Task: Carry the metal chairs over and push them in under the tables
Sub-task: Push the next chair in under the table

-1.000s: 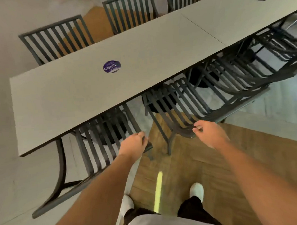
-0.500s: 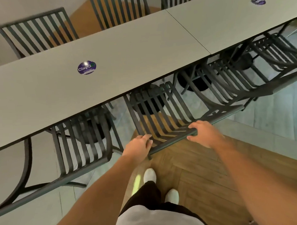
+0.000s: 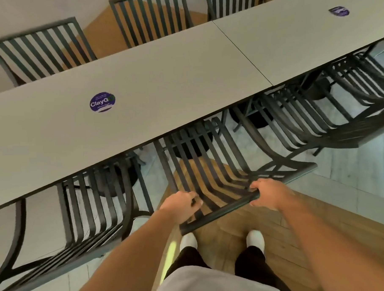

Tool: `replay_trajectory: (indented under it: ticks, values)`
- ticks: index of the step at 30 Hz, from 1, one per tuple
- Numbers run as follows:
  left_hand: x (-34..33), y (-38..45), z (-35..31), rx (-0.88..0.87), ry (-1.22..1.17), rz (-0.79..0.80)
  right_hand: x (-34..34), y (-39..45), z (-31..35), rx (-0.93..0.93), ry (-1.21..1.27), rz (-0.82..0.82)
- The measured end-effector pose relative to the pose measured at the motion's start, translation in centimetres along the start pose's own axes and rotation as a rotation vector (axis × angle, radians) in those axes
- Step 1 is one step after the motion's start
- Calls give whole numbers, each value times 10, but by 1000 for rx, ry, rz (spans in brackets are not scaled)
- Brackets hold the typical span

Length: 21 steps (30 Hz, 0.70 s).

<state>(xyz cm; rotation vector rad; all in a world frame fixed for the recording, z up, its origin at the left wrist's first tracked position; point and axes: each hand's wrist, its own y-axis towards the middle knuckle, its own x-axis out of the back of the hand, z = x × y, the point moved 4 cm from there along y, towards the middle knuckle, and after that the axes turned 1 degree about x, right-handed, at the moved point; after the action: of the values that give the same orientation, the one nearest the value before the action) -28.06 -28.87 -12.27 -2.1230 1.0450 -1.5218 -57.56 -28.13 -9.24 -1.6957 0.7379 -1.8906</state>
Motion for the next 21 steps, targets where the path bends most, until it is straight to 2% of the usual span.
replay_trajectory:
  ticks: [4, 10, 14, 18, 21]
  values:
    - [-16, 8, -15, 107, -10, -23, -2, 24, -15, 79, -28, 86]
    - [-50, -1, -55, 359, -213, -32, 2, 42, -34, 282, -170, 122]
    - [-67, -8, -82, 468, -83, -31, 5, 48, -45, 350, -221, 136]
    - [-69, 7, -90, 555, -4, -94, 4, 50, -50, 377, -256, 115]
    - [-69, 19, -102, 587, 49, -65, 2, 53, -54, 386, -263, 108]
